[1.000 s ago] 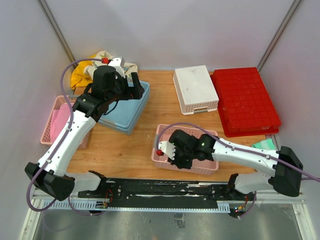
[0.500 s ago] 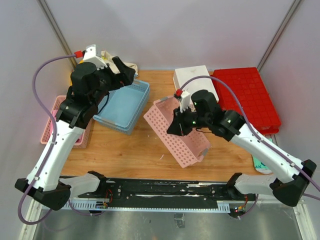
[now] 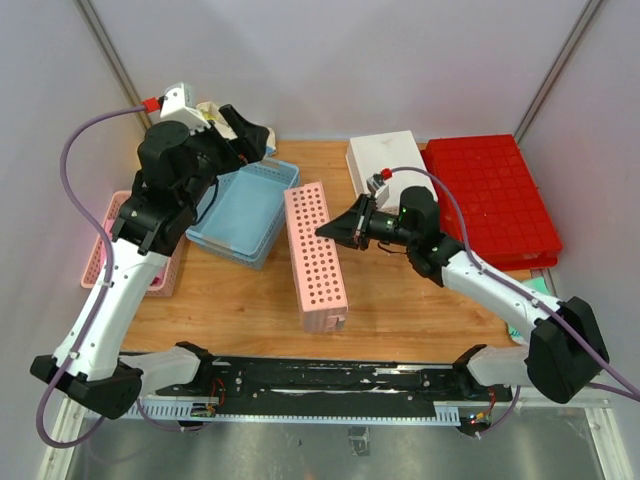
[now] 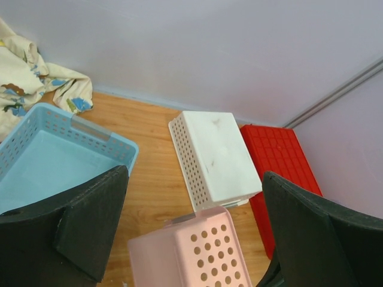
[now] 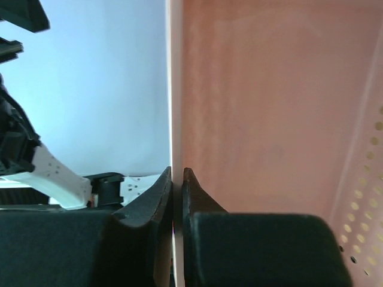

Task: Turn the large container upside down

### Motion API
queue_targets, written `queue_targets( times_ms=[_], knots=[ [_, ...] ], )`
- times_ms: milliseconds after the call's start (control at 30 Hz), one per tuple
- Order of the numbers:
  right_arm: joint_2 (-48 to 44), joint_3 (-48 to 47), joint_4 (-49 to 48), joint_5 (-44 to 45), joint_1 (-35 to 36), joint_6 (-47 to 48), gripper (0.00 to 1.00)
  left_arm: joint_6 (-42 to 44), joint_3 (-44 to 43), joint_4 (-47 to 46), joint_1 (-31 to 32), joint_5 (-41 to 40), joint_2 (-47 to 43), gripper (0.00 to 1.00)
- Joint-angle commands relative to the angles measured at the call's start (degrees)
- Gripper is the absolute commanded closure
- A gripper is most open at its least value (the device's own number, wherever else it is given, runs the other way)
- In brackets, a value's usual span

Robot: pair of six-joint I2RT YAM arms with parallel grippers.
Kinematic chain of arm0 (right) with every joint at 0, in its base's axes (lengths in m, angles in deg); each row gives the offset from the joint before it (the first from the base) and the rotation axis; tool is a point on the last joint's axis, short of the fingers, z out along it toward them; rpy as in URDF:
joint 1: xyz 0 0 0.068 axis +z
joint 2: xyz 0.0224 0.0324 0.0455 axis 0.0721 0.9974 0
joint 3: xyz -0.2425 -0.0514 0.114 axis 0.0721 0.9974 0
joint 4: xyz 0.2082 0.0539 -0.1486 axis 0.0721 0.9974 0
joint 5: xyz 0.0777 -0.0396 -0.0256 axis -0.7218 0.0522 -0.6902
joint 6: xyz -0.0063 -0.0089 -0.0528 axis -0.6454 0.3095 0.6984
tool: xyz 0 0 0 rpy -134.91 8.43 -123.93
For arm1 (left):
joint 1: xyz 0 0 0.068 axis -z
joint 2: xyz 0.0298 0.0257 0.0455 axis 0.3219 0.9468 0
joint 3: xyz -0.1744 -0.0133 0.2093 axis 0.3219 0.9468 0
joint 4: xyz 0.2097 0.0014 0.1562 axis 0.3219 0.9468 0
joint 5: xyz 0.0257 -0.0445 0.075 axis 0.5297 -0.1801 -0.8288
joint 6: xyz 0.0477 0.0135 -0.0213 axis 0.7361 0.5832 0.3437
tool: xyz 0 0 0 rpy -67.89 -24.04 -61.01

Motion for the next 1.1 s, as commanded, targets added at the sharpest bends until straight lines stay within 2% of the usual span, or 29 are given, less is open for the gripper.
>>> queue_targets(
  times_ms=[0,67,133,267,333,367,500,567,667,767,900,1067],
  knots=[
    [1.2,8.5,-22.0,-1.9,-3.7,-18.8,0.99,0.5,-0.2,-0.2,-0.2,1.0,1.4,0.02],
    [1.4,13.9,-28.9,-2.3,-6.0,-23.3,0.99,0.7,-0.3,0.4,-0.2,1.7,2.1,0.02],
    [1.0,18.4,-31.3,-3.2,-8.4,-25.1,0.99,0.9,-0.3,0.8,-0.2,2.6,2.9,0.02],
    [-1.8,25.6,-28.1,-7.3,-13.3,-22.1,0.99,1.3,-0.6,2.1,-0.2,4.1,4.6,0.01],
    [-3.9,27.3,-21.6,-10.8,-16.4,-16.7,0.99,1.6,-0.8,2.5,-0.2,5.2,5.4,0.01],
    [-5.3,27.4,-15.2,-12.8,-18.3,-12.9,0.99,1.7,-0.7,2.5,-0.2,5.9,5.7,0.01],
    [-11.4,27.0,10.7,-16.4,-26.7,5.1,0.81,2.0,0.2,2.8,-0.2,8.2,6.7,0.01],
    [-13.8,25.7,21.7,-15.8,-31.1,13.9,0.67,1.8,0.8,2.8,-0.2,9.4,7.1,0.01],
    [-14.0,20.5,37.4,-11.9,-35.7,27.7,0.51,1.5,2.3,2.6,-0.2,12.1,7.6,0.01],
    [-13.2,14.2,50.3,-2.5,-37.2,38.3,0.40,1.8,4.3,2.5,-0.1,16.4,8.2,0.01],
    [-13.5,8.7,57.7,8.2,-37.2,43.7,0.34,4.2,8.4,3.1,0.8,22.9,9.6,0.01],
    [-16.4,3.0,62.4,18.5,-37.2,46.7,0.33,5.6,14.0,5.5,8.6,20.6,11.0,0.01]
  ],
)
